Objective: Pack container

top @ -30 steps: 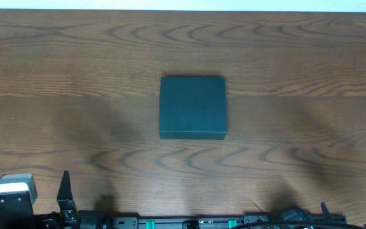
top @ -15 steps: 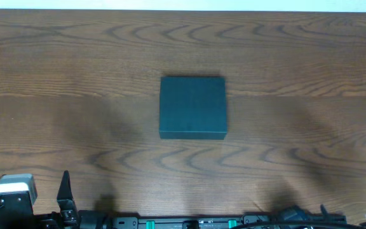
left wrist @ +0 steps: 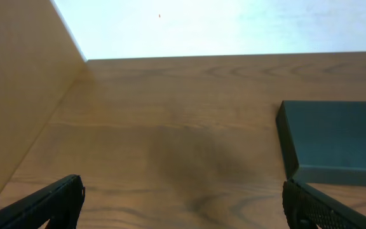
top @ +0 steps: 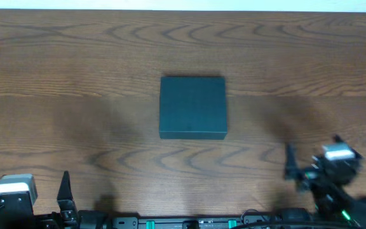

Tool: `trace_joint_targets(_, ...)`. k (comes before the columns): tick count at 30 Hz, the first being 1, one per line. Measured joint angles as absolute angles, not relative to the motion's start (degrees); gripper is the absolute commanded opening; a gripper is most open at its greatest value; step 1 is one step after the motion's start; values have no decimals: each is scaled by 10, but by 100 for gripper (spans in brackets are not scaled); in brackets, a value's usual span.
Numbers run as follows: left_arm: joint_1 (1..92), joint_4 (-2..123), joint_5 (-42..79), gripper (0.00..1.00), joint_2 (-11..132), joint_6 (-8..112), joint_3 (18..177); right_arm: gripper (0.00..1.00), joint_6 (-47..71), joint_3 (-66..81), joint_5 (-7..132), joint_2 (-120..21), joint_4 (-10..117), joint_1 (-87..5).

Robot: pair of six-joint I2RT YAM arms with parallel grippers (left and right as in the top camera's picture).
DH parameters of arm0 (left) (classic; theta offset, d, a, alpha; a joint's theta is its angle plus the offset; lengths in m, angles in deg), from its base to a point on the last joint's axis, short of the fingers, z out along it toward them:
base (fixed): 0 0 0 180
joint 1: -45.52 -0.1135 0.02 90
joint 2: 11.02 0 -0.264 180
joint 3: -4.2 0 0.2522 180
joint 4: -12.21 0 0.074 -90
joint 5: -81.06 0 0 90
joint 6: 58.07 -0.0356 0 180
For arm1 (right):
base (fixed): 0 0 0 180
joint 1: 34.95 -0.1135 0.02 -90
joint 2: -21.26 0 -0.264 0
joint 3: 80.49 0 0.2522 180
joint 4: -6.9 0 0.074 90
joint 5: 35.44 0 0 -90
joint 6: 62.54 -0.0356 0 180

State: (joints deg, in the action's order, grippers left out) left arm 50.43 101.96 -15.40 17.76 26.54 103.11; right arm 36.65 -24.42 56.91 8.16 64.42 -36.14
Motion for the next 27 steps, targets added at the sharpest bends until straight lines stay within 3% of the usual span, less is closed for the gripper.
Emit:
trace_joint_targets(10, 504, 1020, -154, 98, 178, 265, 1031, 99, 276, -544, 602, 153, 472, -361)
trace_joint_targets(27, 504, 1020, -154, 98, 178, 265, 1031, 99, 279, -592, 584, 204, 432, -361)
